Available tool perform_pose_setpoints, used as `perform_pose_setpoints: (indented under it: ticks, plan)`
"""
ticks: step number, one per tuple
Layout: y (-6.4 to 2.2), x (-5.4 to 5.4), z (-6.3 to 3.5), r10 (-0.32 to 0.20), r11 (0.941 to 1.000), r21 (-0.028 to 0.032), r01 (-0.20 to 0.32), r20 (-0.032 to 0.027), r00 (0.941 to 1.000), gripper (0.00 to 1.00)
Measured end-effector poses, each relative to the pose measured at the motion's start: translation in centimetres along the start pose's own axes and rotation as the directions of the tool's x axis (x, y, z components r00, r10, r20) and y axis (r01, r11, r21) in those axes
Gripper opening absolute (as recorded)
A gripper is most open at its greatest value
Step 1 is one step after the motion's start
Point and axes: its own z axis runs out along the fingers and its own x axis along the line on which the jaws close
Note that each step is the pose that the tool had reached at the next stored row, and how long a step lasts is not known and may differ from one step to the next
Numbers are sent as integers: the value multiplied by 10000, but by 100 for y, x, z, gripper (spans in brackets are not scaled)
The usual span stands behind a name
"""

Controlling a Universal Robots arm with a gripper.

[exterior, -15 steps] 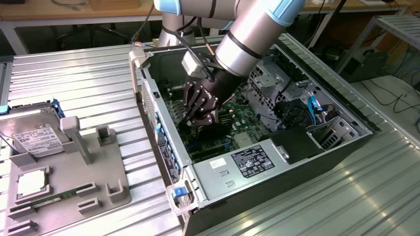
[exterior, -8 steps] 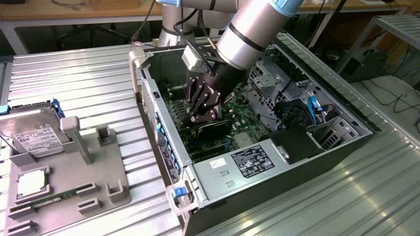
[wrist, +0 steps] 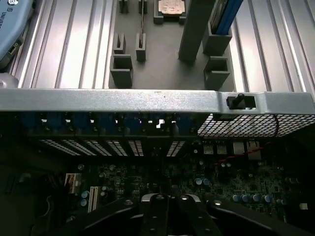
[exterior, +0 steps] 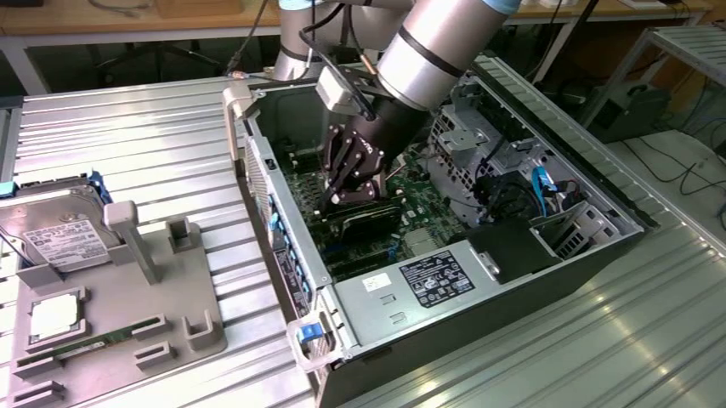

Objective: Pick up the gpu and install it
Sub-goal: 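Press down on the gpu until it lock into place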

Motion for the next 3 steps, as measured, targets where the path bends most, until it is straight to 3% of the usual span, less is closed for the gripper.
perform_pose_setpoints:
  ticks: [3]
  plan:
    - [0, 0, 0, 0, 10000, 0, 0, 1, 10000, 11]
